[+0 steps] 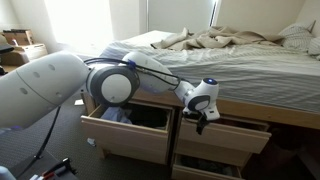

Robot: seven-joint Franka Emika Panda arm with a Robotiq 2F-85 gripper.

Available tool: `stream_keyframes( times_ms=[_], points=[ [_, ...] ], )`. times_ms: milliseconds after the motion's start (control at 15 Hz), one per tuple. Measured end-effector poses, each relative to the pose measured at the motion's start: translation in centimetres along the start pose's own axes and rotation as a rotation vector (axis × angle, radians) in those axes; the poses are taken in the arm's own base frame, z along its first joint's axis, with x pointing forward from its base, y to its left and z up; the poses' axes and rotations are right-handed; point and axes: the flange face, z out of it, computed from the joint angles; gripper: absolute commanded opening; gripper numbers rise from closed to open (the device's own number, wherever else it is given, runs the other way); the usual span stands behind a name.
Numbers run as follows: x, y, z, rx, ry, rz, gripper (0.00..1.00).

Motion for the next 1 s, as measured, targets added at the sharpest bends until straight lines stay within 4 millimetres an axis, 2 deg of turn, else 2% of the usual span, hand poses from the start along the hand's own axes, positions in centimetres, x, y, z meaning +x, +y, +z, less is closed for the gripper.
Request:
stream_keyframes(
  times_ms=[133,200,333,467,667,1000],
  points=[
    [4.1,1.9,-0.5,0.077,0.113,0.026,1.0],
    [5.4,2.6,-0.6,0.106,0.145,0.039,1.0],
    [6.1,3.2,-0.7,0.118,0.162,0.05,1.0],
    [5.8,3.0,-0.8,0.12,0.161,0.047,1.0],
    [4.4,2.5,-0.1,0.107,0.137,-0.111,1.0],
    [0.6,2.2,2.9,0.037,0.101,-0.348,1.0]
  ],
)
